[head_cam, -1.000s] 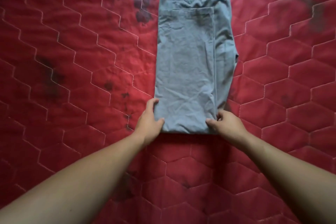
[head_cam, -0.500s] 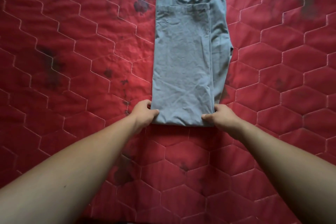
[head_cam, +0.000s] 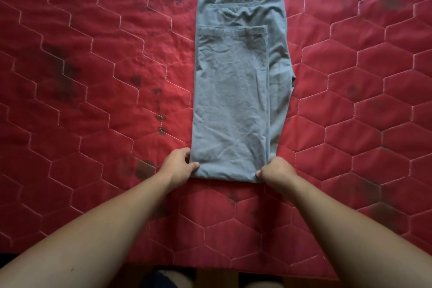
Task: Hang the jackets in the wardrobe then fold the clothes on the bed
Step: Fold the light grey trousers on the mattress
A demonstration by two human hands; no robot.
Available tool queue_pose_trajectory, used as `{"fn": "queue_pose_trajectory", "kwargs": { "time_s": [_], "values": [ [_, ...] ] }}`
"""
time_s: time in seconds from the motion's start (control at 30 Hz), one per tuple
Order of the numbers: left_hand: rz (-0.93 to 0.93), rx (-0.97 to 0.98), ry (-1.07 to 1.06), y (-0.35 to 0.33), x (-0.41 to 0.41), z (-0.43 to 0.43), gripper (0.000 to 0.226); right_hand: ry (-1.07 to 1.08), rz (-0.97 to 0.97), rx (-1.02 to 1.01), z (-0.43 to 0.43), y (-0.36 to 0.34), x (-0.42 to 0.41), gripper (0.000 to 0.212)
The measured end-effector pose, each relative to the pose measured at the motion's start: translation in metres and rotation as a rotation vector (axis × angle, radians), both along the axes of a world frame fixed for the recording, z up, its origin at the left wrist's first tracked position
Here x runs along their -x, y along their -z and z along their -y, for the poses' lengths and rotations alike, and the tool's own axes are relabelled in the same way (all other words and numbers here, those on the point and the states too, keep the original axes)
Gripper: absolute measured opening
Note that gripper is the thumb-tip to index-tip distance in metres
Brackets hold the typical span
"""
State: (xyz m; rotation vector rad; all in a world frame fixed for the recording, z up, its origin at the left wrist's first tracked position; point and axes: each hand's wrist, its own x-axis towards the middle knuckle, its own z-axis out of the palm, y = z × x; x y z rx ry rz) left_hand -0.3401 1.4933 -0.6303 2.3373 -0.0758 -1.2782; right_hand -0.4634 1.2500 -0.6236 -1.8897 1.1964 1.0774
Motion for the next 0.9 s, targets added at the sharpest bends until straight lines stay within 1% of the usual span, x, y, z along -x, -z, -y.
{"fn": "queue_pose_trajectory", "kwargs": {
  "time_s": [0.1, 0.2, 0.23, 0.27, 0.3, 0.33, 0.37, 0.4, 0.43, 0.47, 0.5, 0.57, 0.63, 0.77, 0.83, 0.9],
  "values": [
    [-0.005, -0.03, 0.03, 0.0, -0.001, 0.0, 0.014, -0.053, -0.019, -0.038, 0.006, -0.004, -0.002, 0.04],
    [0.068, -0.083, 0.099, -0.008, 0.0, 0.004, 0.014, -0.132, -0.035, -0.045, 0.01, -0.013, -0.001, 0.042],
    [0.109, -0.085, 0.119, -0.01, 0.001, 0.005, 0.018, -0.162, -0.047, -0.048, 0.01, -0.015, -0.002, 0.042],
    [0.15, -0.071, 0.118, -0.013, 0.003, 0.006, 0.027, -0.193, -0.046, -0.023, 0.01, -0.018, -0.005, 0.044],
    [0.197, -0.049, 0.101, -0.015, 0.006, 0.007, 0.04, -0.212, -0.003, 0.048, 0.009, -0.021, -0.008, 0.047],
    [0.268, -0.027, 0.09, -0.017, 0.009, 0.01, 0.053, -0.219, 0.086, 0.166, 0.008, -0.024, -0.011, 0.053],
    [0.361, -0.005, 0.112, -0.018, 0.011, 0.013, 0.063, -0.23, 0.23, 0.32, 0.006, -0.025, -0.013, 0.058],
    [0.459, 0.017, 0.179, -0.018, 0.013, 0.018, 0.068, -0.282, 0.413, 0.468, 0.003, -0.025, -0.016, 0.062],
    [0.551, 0.045, 0.277, -0.017, 0.015, 0.024, 0.069, -0.381, 0.578, 0.561, 0.001, -0.022, -0.019, 0.065],
    [0.628, 0.084, 0.384, -0.013, 0.016, 0.031, 0.068, -0.5, 0.694, 0.588, -0.002, -0.017, -0.022, 0.069],
    [0.683, 0.121, 0.485, -0.007, 0.017, 0.037, 0.067, -0.632, 0.738, 0.571, -0.004, -0.011, -0.026, 0.072],
    [0.733, 0.128, 0.635, 0.012, 0.02, 0.044, 0.067, -0.86, 0.703, 0.537, -0.003, 0.014, -0.025, 0.077],
    [0.737, 0.068, 0.721, 0.035, 0.022, 0.044, 0.071, -0.955, 0.667, 0.525, -0.001, 0.041, -0.02, 0.08],
    [0.806, 0.02, 0.76, 0.056, 0.023, 0.039, 0.073, -0.958, 0.693, 0.516, 0.003, 0.065, -0.014, 0.082],
    [0.791, 0.03, 0.785, 0.047, 0.02, 0.04, 0.072, -0.957, 0.671, 0.515, 0.002, 0.056, -0.016, 0.082],
    [0.785, 0.037, 0.761, 0.035, 0.006, 0.045, 0.066, -0.937, 0.704, 0.539, 0.004, 0.044, -0.028, 0.075]
  ]
}}
